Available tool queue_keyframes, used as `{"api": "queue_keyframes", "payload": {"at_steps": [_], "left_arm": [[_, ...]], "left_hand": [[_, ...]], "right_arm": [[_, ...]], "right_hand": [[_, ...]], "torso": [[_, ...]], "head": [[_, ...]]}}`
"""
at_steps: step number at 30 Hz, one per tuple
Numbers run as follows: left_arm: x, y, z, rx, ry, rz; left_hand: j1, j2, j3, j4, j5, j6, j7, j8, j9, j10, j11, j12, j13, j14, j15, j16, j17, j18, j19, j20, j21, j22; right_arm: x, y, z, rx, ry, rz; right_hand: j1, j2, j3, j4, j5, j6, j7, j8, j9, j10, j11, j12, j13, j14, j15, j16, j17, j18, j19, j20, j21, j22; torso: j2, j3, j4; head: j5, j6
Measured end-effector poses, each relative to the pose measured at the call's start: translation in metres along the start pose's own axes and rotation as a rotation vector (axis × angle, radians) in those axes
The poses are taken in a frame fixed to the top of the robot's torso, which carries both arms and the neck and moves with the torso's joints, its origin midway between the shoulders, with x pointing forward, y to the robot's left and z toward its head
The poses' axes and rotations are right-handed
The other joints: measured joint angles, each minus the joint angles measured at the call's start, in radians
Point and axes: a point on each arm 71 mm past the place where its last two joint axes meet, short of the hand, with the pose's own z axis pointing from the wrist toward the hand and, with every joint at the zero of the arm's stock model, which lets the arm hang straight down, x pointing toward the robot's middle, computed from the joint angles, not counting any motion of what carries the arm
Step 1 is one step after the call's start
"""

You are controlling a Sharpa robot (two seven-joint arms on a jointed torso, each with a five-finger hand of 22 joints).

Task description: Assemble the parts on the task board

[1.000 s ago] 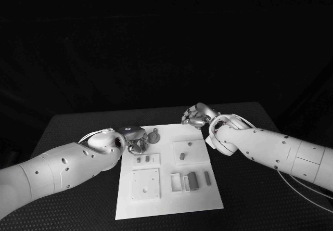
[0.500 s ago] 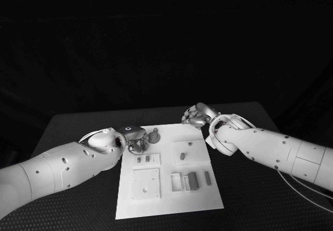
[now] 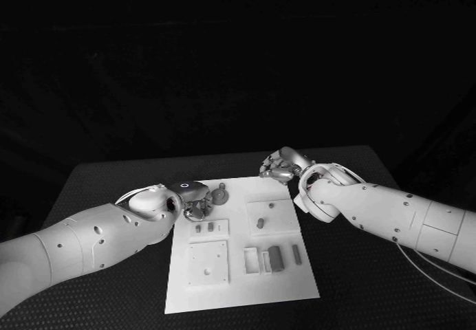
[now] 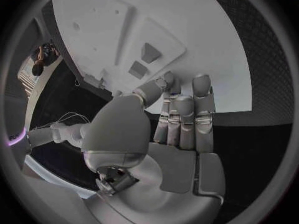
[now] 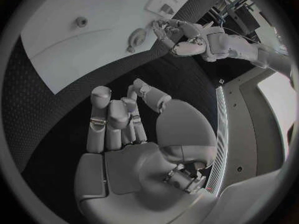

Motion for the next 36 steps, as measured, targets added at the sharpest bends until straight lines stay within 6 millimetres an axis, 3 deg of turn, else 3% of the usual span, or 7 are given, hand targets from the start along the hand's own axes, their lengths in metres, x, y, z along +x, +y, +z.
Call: {"api": "queue_keyframes", "payload": {"at_steps": [23,26,31,36], "left_arm": [[0.0024,0.0002,-0.0012,-0.001,-0.014,0.001],[0.0029,0.0008,-0.0015,-0.002,-0.015,-0.005],[0.006,0.0026,-0.0028,-0.008,-0.008,-0.012],[0.0059,0.0034,-0.0031,-0.01,-0.008,-0.016]], "left_hand": [[0.0,0.0,0.0,0.0,0.0,-0.001,0.002,0.002,-0.001,-0.004,0.004,-0.007,0.004,0.0,0.0,0.0,-0.001,0.0,0.0,0.0,0.0,0.0],[0.0,0.0,0.0,0.0,0.0,-0.047,0.029,-0.024,-0.009,-0.018,0.007,-0.018,0.005,0.0,0.001,0.0,-0.001,0.0,-0.004,-0.004,0.0,0.0],[0.01,-0.011,0.0,0.0,0.0,-0.118,0.037,-0.059,-0.031,-0.027,0.016,-0.028,0.009,-0.007,0.007,0.0,-0.001,0.0,-0.006,-0.002,0.0,0.0],[0.006,-0.017,-0.003,0.003,0.0,-0.139,0.036,-0.069,-0.038,-0.033,0.014,-0.034,0.009,-0.007,0.007,0.0,-0.001,0.0,-0.006,-0.002,0.0,0.0]], "right_arm": [[-0.0002,-0.0004,-0.0001,0.001,0.0,0.0],[-0.0003,-0.0006,-0.0001,0.001,-0.001,0.0],[-0.0004,-0.0008,-0.0001,0.002,-0.001,-0.001],[-0.0006,-0.001,-0.0001,0.002,-0.001,-0.001]], "right_hand": [[0.0,0.0,0.0,0.0,0.0,0.003,0.003,0.0,0.001,0.0,0.0,0.0,0.0,0.0,0.0,0.0,0.0,0.0,0.0,0.0,0.0,0.0],[0.0,0.0,0.0,0.0,0.0,0.003,0.003,0.0,0.001,0.0,0.0,0.0,0.0,0.0,0.0,0.0,0.0,0.0,0.0,0.0,0.0,0.0],[0.0,0.0,0.0,0.0,0.0,0.003,0.002,0.0,0.0,0.0,0.0,0.0,0.0,0.0,0.0,0.0,0.0,0.0,0.0,0.0,0.0,0.0],[0.0,0.0,0.0,0.0,0.0,0.003,0.002,0.0,0.0,0.0,0.0,0.0,0.0,0.0,0.0,0.0,0.0,0.0,0.0,0.0,0.0,0.0]], "torso": [[-0.001,-0.0003,0.0012],[-0.001,-0.0003,0.0014],[-0.001,-0.0008,0.0016],[-0.001,-0.0007,0.0016]], "head": [[-0.003,0.0],[-0.004,0.0],[-0.004,0.001],[-0.004,0.001]]}}
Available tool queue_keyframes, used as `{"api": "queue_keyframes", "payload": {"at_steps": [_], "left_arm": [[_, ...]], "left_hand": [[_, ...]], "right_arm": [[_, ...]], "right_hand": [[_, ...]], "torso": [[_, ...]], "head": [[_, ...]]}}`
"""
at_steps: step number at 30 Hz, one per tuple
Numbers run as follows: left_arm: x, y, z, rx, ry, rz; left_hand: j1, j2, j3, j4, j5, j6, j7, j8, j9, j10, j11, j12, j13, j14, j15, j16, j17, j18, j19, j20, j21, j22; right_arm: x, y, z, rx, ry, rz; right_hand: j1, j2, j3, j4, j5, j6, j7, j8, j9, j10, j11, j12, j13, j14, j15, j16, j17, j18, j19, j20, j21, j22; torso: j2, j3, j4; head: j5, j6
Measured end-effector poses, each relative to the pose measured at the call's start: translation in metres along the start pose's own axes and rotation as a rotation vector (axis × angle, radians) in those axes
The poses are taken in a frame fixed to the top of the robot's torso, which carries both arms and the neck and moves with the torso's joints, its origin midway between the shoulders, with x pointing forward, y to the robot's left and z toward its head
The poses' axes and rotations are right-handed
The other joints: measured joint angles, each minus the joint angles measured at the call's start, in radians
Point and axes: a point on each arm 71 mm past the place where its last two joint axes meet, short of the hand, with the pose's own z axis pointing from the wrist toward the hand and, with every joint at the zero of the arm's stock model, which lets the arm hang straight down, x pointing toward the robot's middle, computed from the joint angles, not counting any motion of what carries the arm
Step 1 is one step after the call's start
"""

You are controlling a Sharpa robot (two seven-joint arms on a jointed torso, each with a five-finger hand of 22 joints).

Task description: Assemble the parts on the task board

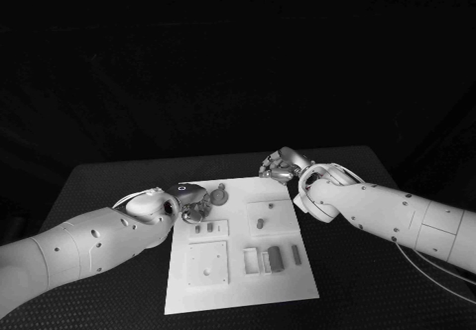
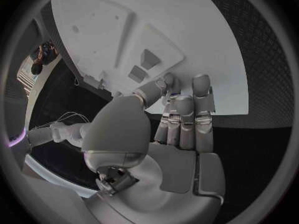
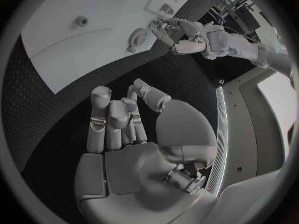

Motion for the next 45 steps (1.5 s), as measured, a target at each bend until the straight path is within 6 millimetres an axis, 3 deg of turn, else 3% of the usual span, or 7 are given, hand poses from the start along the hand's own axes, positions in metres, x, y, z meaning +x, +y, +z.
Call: {"api": "queue_keyframes", "payload": {"at_steps": [16,25,31,33,40,42,45], "left_arm": [[0.0,0.007,-0.003,-0.019,-0.001,-0.004],[-0.002,0.034,-0.016,-0.075,-0.03,-0.032],[-0.009,0.057,-0.026,-0.134,-0.081,-0.121],[-0.013,0.065,-0.031,-0.16,-0.106,-0.198],[-0.023,0.098,-0.055,-0.269,-0.173,-0.576],[-0.024,0.102,-0.06,-0.279,-0.187,-0.659],[-0.026,0.104,-0.066,-0.278,-0.204,-0.759]], "left_hand": [[0.005,-0.013,-0.005,0.0,0.0,-0.046,0.014,-0.017,-0.011,-0.005,0.002,-0.004,0.013,-0.004,0.004,0.0,0.0,0.0,0.0,0.0,0.0,0.0],[0.006,-0.028,-0.005,0.0,0.0,-0.04,0.019,-0.007,-0.009,-0.052,0.02,-0.028,0.018,-0.036,0.025,-0.005,-0.006,0.01,-0.031,0.02,-0.014,0.0],[-0.028,-0.057,-0.017,0.012,0.0,-0.042,0.021,0.004,-0.009,-0.108,0.043,-0.035,0.014,-0.116,0.05,-0.077,-0.038,0.009,-0.095,0.044,-0.063,-0.001],[-0.053,-0.06,-0.028,0.018,0.0,-0.042,0.022,0.004,-0.008,-0.118,0.051,-0.035,0.016,-0.144,0.056,-0.116,-0.058,0.009,-0.127,0.053,-0.094,-0.012],[-0.088,-0.047,-0.05,0.019,0.0,-0.057,0.039,0.014,-0.008,-0.153,0.072,-0.035,0.022,-0.21,0.077,-0.241,-0.116,0.009,-0.208,0.079,-0.195,-0.077],[-0.091,-0.043,-0.057,0.015,0.0,-0.048,0.051,0.014,-0.008,-0.165,0.079,-0.031,0.025,-0.229,0.079,-0.274,-0.131,0.009,-0.228,0.084,-0.222,-0.095],[-0.096,-0.038,-0.062,0.013,0.0,-0.055,0.048,0.019,-0.008,-0.169,0.081,-0.031,0.028,-0.236,0.086,-0.308,-0.143,0.009,-0.241,0.088,-0.248,-0.115]], "right_arm": [[-0.001,-0.002,0.001,0.006,-0.003,-0.003],[-0.008,-0.014,0.001,0.02,-0.011,-0.011],[-0.015,-0.026,0.0,0.017,0.0,-0.028],[-0.018,-0.031,0.0,0.008,0.013,-0.05],[-0.018,-0.035,-0.004,-0.077,0.096,-0.211],[-0.016,-0.034,-0.006,-0.104,0.118,-0.264],[-0.01,-0.03,-0.008,-0.146,0.148,-0.341]], "right_hand": [[0.0,0.0,0.0,0.0,0.0,0.0,0.0,0.0,0.0,0.0,0.0,-0.004,-0.001,0.0,0.0,0.0,0.0,0.0,0.0,0.0,0.0,0.0],[0.005,-0.021,0.017,0.0,0.0,-0.035,0.023,-0.073,-0.048,-0.009,0.016,-0.105,-0.082,-0.035,0.016,-0.03,-0.004,0.005,-0.032,0.009,-0.018,0.0],[0.006,-0.031,0.019,0.002,0.0,-0.069,0.047,-0.113,-0.08,-0.022,0.043,-0.33,-0.271,-0.049,0.028,-0.05,-0.027,0.009,-0.047,0.01,-0.031,0.0],[0.003,-0.043,0.023,0.003,0.0,-0.087,0.056,-0.13,-0.097,-0.025,0.061,-0.45,-0.367,-0.045,0.049,-0.05,-0.032,0.008,-0.048,0.01,-0.031,0.0],[0.015,-0.072,0.025,0.003,0.0,-0.111,0.077,-0.15,-0.148,-0.014,0.107,-0.752,-0.599,-0.028,0.09,-0.051,-0.047,-0.002,-0.048,0.012,-0.035,0.0],[0.013,-0.082,0.025,0.003,0.0,-0.117,0.084,-0.15,-0.162,-0.001,0.116,-0.801,-0.638,-0.024,0.099,-0.051,-0.053,-0.012,-0.046,0.01,-0.04,0.0],[0.024,-0.092,0.024,0.005,0.0,-0.119,0.085,-0.15,-0.176,0.028,0.116,-0.838,-0.668,-0.021,0.103,-0.052,-0.059,-0.018,-0.036,0.01,-0.04,0.0]], "torso": [[0.0,0.0002,-0.0006],[0.0,-0.0002,-0.0007],[-0.001,-0.0013,0.0007],[-0.001,-0.0015,0.0012],[-0.003,-0.0015,0.0016],[-0.003,-0.0013,0.0019],[-0.003,-0.001,0.0026]], "head": [[-0.001,0.003],[-0.004,0.009],[-0.009,0.017],[-0.012,0.02],[-0.02,0.029],[-0.021,0.032],[-0.022,0.037]]}}
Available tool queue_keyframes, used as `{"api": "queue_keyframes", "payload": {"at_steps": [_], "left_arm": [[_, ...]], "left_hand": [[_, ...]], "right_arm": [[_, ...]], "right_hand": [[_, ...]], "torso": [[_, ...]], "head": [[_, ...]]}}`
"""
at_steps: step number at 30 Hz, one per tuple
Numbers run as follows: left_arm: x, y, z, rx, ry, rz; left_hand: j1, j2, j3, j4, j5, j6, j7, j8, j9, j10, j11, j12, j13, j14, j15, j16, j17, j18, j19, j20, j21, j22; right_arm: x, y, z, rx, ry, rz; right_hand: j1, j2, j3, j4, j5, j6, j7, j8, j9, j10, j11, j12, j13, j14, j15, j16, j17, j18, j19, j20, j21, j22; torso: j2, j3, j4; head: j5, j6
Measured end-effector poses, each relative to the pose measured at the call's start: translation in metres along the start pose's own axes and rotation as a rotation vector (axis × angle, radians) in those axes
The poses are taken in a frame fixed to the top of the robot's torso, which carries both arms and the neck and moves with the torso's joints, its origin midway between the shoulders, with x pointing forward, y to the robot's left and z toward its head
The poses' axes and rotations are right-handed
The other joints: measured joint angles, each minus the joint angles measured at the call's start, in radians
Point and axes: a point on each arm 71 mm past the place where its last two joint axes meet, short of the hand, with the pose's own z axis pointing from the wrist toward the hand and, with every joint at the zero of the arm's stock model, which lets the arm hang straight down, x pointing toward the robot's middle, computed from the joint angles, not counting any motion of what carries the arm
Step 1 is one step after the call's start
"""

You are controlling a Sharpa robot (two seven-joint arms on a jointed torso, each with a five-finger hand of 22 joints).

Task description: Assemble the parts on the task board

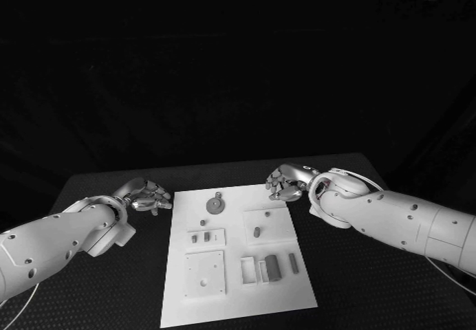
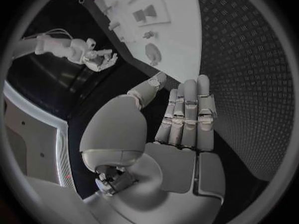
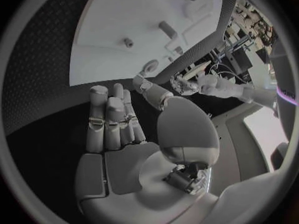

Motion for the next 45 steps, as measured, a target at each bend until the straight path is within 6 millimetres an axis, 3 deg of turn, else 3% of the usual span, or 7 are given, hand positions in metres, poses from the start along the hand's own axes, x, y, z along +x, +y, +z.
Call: {"api": "queue_keyframes", "payload": {"at_steps": [8,31,37,40,45], "left_arm": [[0.01,-0.012,-0.005,0.04,0.028,-0.135],[0.011,-0.015,-0.007,0.065,0.038,-0.199],[0.011,-0.015,-0.007,0.064,0.038,-0.203],[0.011,-0.015,-0.007,0.064,0.039,-0.205],[0.01,-0.014,-0.007,0.061,0.038,-0.207]], "left_hand": [[-0.005,-0.003,-0.01,0.001,0.0,-0.011,0.004,0.0,-0.001,0.0,0.0,0.0,0.005,-0.001,-0.001,-0.019,-0.005,0.0,0.0,0.0,-0.015,-0.017],[-0.014,0.007,-0.023,0.001,0.0,-0.005,-0.002,0.012,0.0,-0.002,-0.002,0.0,0.01,-0.001,-0.001,-0.029,-0.005,-0.004,0.0,0.0,-0.031,-0.028],[-0.014,0.007,-0.024,0.002,0.0,-0.009,0.002,0.012,-0.001,-0.003,-0.002,0.0,0.011,-0.001,-0.001,-0.033,-0.005,-0.01,0.0,0.0,-0.031,-0.029],[-0.018,0.01,-0.027,0.005,0.0,-0.009,0.002,0.012,-0.001,-0.003,-0.003,0.0,0.011,-0.001,-0.001,-0.033,-0.005,-0.01,0.0,0.0,-0.031,-0.03],[-0.018,0.01,-0.027,0.005,0.0,-0.009,0.002,0.012,-0.001,-0.004,-0.004,0.0,0.012,-0.001,-0.001,-0.033,-0.005,-0.01,0.0,0.0,-0.034,-0.03]], "right_arm": [[0.019,0.013,-0.004,-0.076,0.08,-0.177],[0.048,0.018,0.004,-0.081,0.156,-0.324],[0.052,0.02,0.005,-0.084,0.163,-0.328],[0.052,0.02,0.005,-0.088,0.166,-0.334],[0.053,0.022,0.004,-0.092,0.168,-0.352]], "right_hand": [[0.01,-0.031,-0.007,0.018,0.0,0.015,0.004,0.006,-0.016,0.041,-0.009,-0.026,-0.022,0.015,-0.005,0.0,-0.009,-0.003,0.013,-0.002,0.0,0.0],[0.01,-0.04,-0.007,0.037,0.0,0.021,-0.001,0.017,-0.028,0.062,-0.012,-0.042,-0.022,0.02,-0.01,0.0,-0.016,-0.007,0.018,0.004,-0.011,0.0],[0.033,-0.017,-0.003,0.033,0.0,0.01,-0.006,0.014,-0.045,0.061,-0.011,-0.086,-0.04,0.022,-0.007,0.0,-0.02,-0.007,0.018,0.004,-0.015,0.0],[0.032,0.002,-0.001,0.025,0.0,0.007,-0.004,0.016,-0.056,0.049,0.004,-0.121,-0.061,0.02,0.001,-0.01,-0.029,-0.007,0.02,0.006,-0.023,0.0],[0.039,0.032,0.008,0.016,0.0,0.024,-0.019,0.025,-0.076,0.027,0.019,-0.176,-0.065,0.024,0.011,-0.034,-0.047,-0.007,0.016,0.013,-0.047,0.0]], "torso": [[-0.003,-0.0012,0.0023],[-0.001,-0.0006,0.0031],[-0.001,-0.0009,0.0033],[-0.001,-0.0011,0.0033],[-0.002,-0.0012,0.0033]], "head": [[-0.002,0.003],[0.0,-0.003],[0.002,-0.005],[0.002,-0.007],[0.002,-0.008]]}}
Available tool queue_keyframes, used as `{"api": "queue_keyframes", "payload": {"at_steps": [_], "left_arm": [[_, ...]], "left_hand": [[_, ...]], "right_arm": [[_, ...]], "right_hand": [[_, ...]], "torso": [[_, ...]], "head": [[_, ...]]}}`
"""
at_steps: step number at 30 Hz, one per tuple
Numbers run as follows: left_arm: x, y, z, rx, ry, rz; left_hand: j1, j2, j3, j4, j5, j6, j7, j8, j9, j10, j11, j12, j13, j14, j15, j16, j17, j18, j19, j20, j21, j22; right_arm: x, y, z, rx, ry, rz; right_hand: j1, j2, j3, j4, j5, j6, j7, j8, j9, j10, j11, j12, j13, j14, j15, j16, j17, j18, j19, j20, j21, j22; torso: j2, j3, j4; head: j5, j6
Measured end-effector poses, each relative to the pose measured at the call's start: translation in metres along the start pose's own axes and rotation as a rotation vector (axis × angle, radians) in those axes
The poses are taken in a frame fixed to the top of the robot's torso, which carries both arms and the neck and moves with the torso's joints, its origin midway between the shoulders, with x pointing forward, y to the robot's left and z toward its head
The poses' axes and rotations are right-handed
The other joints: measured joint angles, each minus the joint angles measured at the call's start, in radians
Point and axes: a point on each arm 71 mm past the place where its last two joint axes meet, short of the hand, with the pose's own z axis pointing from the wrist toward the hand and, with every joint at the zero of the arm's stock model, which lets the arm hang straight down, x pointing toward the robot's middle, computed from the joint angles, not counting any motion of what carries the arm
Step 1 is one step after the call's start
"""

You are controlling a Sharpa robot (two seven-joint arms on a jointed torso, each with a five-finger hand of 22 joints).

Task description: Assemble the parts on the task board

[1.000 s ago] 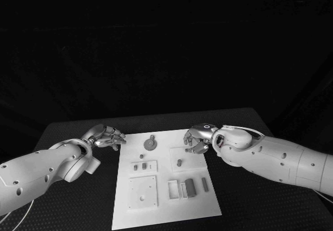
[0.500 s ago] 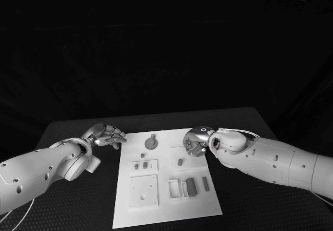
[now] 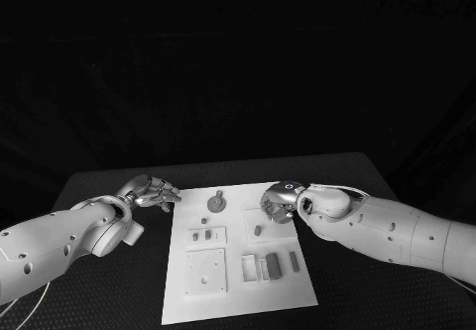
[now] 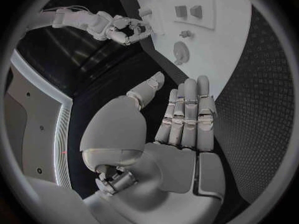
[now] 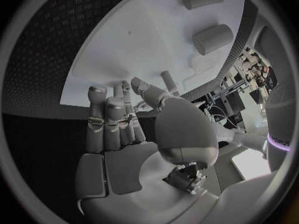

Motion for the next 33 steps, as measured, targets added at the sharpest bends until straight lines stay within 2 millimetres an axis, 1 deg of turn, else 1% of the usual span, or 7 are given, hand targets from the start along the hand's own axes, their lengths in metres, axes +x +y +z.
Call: {"api": "queue_keyframes", "payload": {"at_steps": [4,6,9,11,19,24,33], "left_arm": [[0.0,0.0001,0.0,-0.001,0.001,-0.001],[0.0,0.0001,0.0,-0.001,0.002,-0.002],[0.0001,0.0001,0.0,-0.001,0.003,-0.003],[0.0001,0.0002,0.0,-0.002,0.004,-0.003],[0.0005,0.0005,0.0,-0.004,0.011,-0.005],[0.0004,0.0009,-0.0001,-0.006,0.014,-0.005],[0.0001,0.0016,-0.0004,-0.012,0.018,-0.006]], "left_hand": [[0.0,0.0,-0.002,0.002,0.0,0.0,0.0,0.0,0.0,0.0,0.0,0.0,0.0,0.0,0.0,0.0,0.001,0.0,0.0,0.0,0.0,-0.001],[0.0,0.0,-0.005,0.0,0.0,0.0,0.0,0.0,0.0,0.0,0.0,0.0,0.0,0.0,0.0,0.0,0.001,-0.001,0.0,0.0,0.0,-0.001],[0.0,0.0,-0.005,0.0,0.0,0.0,0.0,0.0,0.0,0.0,0.0,0.0,0.0,0.001,0.001,0.0,0.001,-0.003,0.0,0.0,0.0,-0.001],[0.0,0.0,-0.005,0.0,0.0,0.0,0.0,0.0,0.0,0.0,0.0,0.0,0.0,0.001,0.001,0.0,0.001,-0.007,0.0,0.0,0.0,-0.001],[0.0,0.0,-0.005,0.0,0.0,0.0,0.0,0.0,0.0,0.0,0.0,0.0,0.0,0.002,0.002,0.0,0.001,-0.007,0.0,0.0,0.0,-0.001],[-0.003,-0.003,-0.008,0.002,0.0,-0.003,0.003,0.0,0.0,-0.001,-0.001,0.0,0.001,0.002,0.002,0.0,0.001,0.0,0.002,-0.002,0.0,-0.002],[-0.004,-0.004,-0.008,0.002,0.0,-0.003,0.003,0.0,0.0,-0.001,-0.001,0.0,0.001,0.002,0.002,0.0,0.001,0.001,0.004,-0.004,0.0,-0.002]], "right_arm": [[0.0001,0.0014,0.0003,0.0,-0.006,-0.014],[0.0002,0.002,0.0005,0.001,-0.009,-0.021],[0.0001,0.0027,0.0011,0.002,-0.013,-0.03],[0.0004,0.0031,0.0013,0.002,-0.014,-0.035],[0.0019,0.005,0.0022,0.0,-0.019,-0.057],[0.0025,0.0057,0.0024,-0.001,-0.023,-0.066],[0.0038,0.007,0.0027,0.001,-0.037,-0.076]], "right_hand": [[0.012,0.042,0.009,-0.009,0.0,0.006,0.005,0.006,-0.007,-0.005,0.001,-0.016,0.0,0.0,0.003,0.0,-0.001,0.0,0.0,0.0,-0.003,0.0],[0.013,0.053,0.008,-0.017,0.0,0.01,0.006,0.006,-0.011,-0.002,0.004,-0.027,0.0,0.0,0.003,0.0,-0.001,0.0,0.0,0.0,-0.007,0.0],[0.013,0.053,0.007,-0.018,0.0,0.012,0.008,0.006,-0.012,0.003,0.008,-0.027,0.0,0.0,0.003,0.0,-0.001,0.0,0.0,0.0,-0.007,0.0],[0.013,0.053,0.007,-0.018,0.0,0.012,0.008,0.006,-0.012,0.003,0.008,-0.023,0.0,0.0,0.003,0.0,-0.001,0.0,0.0,0.0,-0.007,0.0],[0.013,0.052,0.007,-0.018,0.0,0.013,0.007,0.006,-0.012,0.003,0.008,-0.014,0.0,0.0,0.003,0.0,-0.001,0.0,0.002,0.002,-0.007,0.0],[0.013,0.052,0.007,-0.018,0.0,0.014,0.007,0.012,-0.012,0.012,0.007,-0.014,0.001,0.0,0.003,0.0,-0.001,0.0,0.002,0.002,-0.007,0.0],[0.013,0.052,0.007,-0.018,0.0,0.016,0.006,0.012,-0.012,0.012,0.007,-0.016,0.002,-0.002,0.005,0.0,-0.001,0.0,0.003,0.004,-0.007,0.0]], "torso": [[0.0,0.0004,-0.001],[0.0,0.0006,-0.001],[0.0,0.0011,-0.001],[0.0,0.0012,-0.001],[0.0,0.0012,-0.0011],[0.0,0.0012,-0.0011],[0.0,0.0012,-0.0012]], "head": [[0.0,0.0],[0.0,0.0],[-0.001,0.001],[-0.001,0.001],[-0.002,-0.003],[-0.003,-0.004],[-0.003,-0.007]]}}
